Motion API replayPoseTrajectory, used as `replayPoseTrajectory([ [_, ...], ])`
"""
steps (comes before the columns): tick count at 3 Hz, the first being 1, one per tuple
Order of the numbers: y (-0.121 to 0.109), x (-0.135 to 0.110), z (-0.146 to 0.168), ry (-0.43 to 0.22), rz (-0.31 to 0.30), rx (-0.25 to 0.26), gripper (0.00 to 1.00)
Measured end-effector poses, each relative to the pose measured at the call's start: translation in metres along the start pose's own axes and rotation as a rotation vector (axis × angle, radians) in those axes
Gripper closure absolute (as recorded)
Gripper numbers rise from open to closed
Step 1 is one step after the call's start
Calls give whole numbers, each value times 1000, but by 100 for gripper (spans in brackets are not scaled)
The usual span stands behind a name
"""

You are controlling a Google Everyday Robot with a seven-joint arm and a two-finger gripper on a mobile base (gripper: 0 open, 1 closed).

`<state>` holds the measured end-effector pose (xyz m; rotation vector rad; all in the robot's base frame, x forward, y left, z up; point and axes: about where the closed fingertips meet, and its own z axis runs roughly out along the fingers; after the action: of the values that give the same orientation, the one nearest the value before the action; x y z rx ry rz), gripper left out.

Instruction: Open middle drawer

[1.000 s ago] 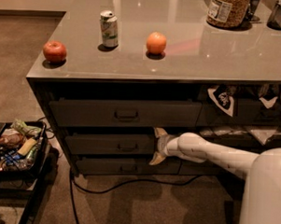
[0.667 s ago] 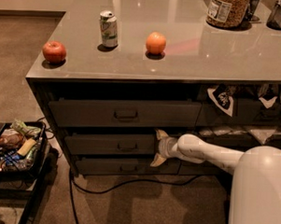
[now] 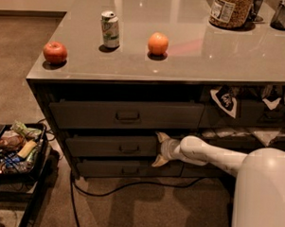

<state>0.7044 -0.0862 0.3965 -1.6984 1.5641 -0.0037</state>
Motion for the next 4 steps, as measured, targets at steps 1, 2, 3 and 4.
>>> replayPoseTrajectory([
  [1, 0, 0, 0, 0, 0, 0, 29],
  [2, 0, 0, 0, 0, 0, 0, 44],
  [3, 0, 0, 0, 0, 0, 0, 46],
  [4, 0, 0, 0, 0, 0, 0, 49],
])
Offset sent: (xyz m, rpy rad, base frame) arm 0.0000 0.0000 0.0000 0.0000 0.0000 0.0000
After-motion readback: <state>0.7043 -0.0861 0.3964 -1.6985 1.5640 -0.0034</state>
